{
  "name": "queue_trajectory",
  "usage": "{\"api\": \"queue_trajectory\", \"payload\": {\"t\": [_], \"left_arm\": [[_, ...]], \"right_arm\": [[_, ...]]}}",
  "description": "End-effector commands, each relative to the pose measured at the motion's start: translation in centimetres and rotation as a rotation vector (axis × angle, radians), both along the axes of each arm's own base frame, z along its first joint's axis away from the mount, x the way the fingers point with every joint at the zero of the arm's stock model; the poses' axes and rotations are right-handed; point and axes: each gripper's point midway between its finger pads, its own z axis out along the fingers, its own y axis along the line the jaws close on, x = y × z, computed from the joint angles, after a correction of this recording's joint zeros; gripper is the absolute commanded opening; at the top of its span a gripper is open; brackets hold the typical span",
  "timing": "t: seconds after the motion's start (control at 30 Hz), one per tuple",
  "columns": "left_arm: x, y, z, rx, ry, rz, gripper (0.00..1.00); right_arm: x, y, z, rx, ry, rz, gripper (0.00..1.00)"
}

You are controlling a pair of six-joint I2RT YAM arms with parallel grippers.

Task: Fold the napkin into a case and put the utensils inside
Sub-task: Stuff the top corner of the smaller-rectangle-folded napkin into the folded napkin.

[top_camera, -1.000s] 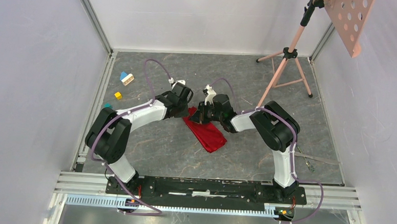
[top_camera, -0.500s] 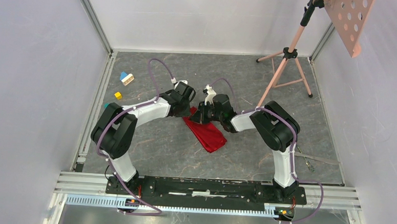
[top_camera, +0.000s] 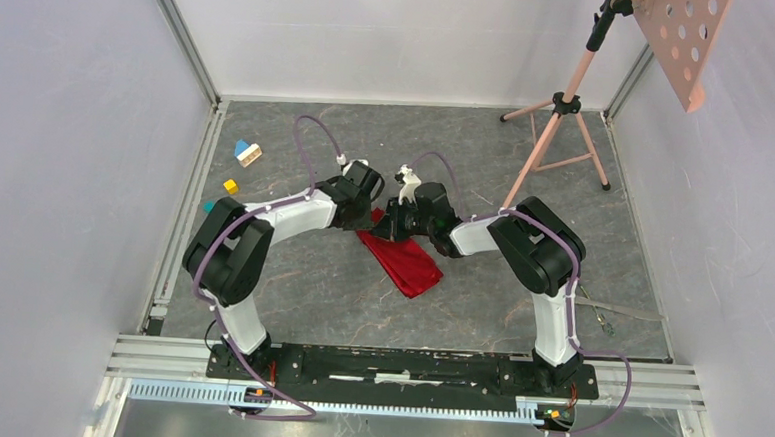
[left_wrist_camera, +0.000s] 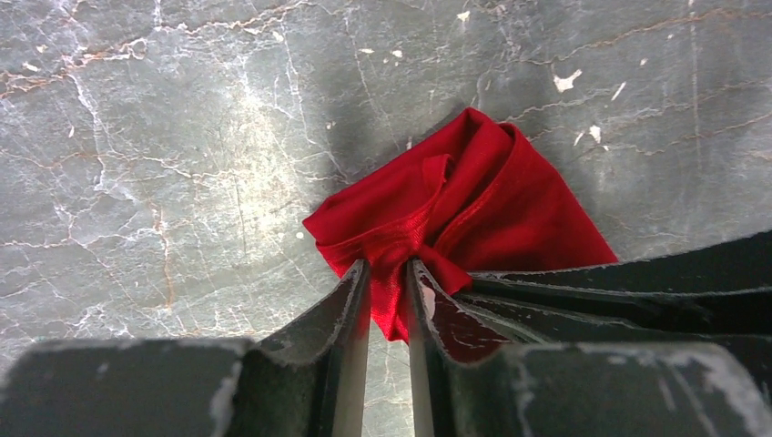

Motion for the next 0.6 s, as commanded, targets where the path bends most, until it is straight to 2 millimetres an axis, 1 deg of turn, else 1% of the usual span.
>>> {"api": "queue_trajectory", "payload": {"t": [0.0, 0.1, 0.27, 0.33, 0.4, 0.5, 0.53, 0.57], "left_arm": [[1.1, 0.2, 1.0, 0.043, -0.033, -0.004, 0.27], [1.2, 0.3, 1.1, 0.054, -0.035, -0.008, 0.23], [1.5, 0.1, 1.6, 0.052, -0.051, -0.034, 0.10], [1.5, 0.0, 2.0, 0.051, -0.058, -0.051, 0.03], [1.4, 0.0, 2.3, 0.045, -0.066, -0.052, 0.02], [0.9, -1.0, 2.8, -0.024, -0.070, -0.073, 0.02], [0.6, -1.5, 2.8, -0.055, -0.064, -0.081, 0.02], [0.4, -1.7, 2.8, -0.080, -0.061, -0.082, 0.02]], "right_arm": [[0.8, 0.9, 1.7, 0.018, -0.059, 0.011, 0.12], [1.0, 1.0, 1.8, 0.007, -0.069, 0.013, 0.12], [1.0, 1.4, 2.0, -0.015, -0.085, 0.022, 0.13], [1.0, 1.4, 2.0, -0.029, -0.093, 0.021, 0.13], [1.0, 1.4, 2.0, -0.050, -0.104, 0.021, 0.13], [1.3, 1.4, 2.1, -0.105, -0.142, 0.012, 0.13], [1.2, 1.4, 1.8, -0.139, -0.152, 0.009, 0.13], [1.6, 1.4, 1.7, -0.170, -0.173, -0.003, 0.13]]}}
